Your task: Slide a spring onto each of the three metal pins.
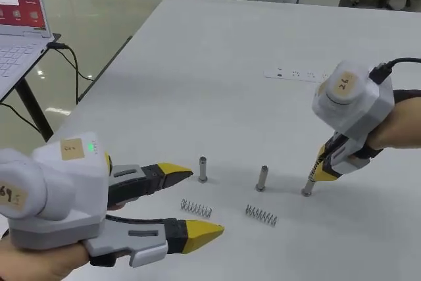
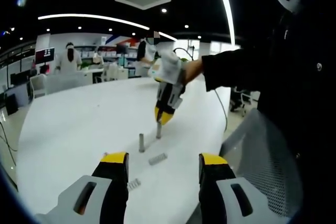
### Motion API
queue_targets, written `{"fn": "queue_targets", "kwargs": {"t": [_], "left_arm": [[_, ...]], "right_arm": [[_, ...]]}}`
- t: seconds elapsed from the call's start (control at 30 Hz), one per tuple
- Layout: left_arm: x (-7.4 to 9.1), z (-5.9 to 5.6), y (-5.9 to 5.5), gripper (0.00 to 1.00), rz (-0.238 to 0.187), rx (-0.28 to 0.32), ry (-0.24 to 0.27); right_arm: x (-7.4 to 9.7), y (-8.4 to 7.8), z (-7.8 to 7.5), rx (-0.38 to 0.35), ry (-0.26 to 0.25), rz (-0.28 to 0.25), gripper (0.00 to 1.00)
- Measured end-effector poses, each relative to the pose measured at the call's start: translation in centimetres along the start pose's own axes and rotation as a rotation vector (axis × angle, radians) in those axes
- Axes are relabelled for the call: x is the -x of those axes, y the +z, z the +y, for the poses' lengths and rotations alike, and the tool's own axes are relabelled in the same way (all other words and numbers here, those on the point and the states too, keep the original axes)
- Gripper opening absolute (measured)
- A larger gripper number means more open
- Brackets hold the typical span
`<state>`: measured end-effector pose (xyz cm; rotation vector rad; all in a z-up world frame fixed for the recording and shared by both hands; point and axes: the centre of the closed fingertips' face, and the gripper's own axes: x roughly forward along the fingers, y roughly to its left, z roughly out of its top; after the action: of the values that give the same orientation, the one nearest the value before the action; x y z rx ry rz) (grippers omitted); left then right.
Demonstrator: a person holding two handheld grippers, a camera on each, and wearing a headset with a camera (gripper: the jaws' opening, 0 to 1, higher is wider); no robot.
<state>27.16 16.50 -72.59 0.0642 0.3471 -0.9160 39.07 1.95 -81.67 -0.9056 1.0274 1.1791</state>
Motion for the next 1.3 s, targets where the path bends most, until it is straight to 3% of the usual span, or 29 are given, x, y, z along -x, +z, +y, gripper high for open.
{"fn": "queue_targets", "kwargs": {"t": [0.83, 1.3], "left_arm": [[0.0, 0.2, -0.1, 0.47, 0.005, 0.0, 0.008], [-0.2, 0.4, 0.0, 0.47, 0.005, -0.001, 0.006]], "right_arm": [[-3.3, -1.1, -0.3, -0.005, -0.009, 0.04, 0.08], [-3.3, -1.0, -0.6, 0.001, -0.012, 0.035, 0.13]]}}
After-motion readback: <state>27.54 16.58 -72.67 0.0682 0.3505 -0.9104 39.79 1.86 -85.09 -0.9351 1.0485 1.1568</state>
